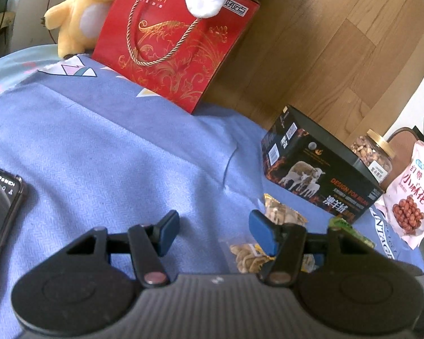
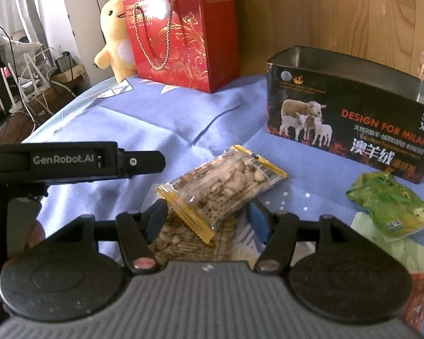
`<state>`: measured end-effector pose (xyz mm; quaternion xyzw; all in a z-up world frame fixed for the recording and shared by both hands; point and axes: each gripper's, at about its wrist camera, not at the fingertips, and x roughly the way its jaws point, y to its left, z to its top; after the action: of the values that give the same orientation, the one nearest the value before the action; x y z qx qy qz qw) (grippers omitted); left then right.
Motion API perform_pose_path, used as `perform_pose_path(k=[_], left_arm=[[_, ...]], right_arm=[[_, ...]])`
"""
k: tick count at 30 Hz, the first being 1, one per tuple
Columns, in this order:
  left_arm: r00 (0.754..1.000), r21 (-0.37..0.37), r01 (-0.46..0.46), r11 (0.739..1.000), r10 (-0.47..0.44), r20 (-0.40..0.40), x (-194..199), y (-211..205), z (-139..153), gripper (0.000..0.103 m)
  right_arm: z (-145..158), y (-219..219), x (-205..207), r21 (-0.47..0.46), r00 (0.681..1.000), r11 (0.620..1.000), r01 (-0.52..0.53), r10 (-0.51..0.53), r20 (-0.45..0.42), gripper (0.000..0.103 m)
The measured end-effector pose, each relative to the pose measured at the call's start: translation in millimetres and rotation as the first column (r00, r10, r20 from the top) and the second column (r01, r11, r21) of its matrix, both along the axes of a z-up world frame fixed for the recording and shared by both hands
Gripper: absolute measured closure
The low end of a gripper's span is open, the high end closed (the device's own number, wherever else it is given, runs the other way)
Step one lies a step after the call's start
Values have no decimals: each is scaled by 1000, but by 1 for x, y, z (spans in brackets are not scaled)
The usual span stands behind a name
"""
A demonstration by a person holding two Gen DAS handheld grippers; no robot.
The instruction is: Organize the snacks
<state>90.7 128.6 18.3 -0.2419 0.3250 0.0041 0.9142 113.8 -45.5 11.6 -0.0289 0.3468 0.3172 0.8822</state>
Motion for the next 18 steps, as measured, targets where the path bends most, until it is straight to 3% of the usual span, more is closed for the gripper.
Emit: perform_pose_path(k=[18], left_arm=[[1000, 16, 11, 1000, -11, -3, -1, 0, 0, 47]], right_arm=[[5, 2, -13, -23, 997, 999, -25, 26, 67, 46]])
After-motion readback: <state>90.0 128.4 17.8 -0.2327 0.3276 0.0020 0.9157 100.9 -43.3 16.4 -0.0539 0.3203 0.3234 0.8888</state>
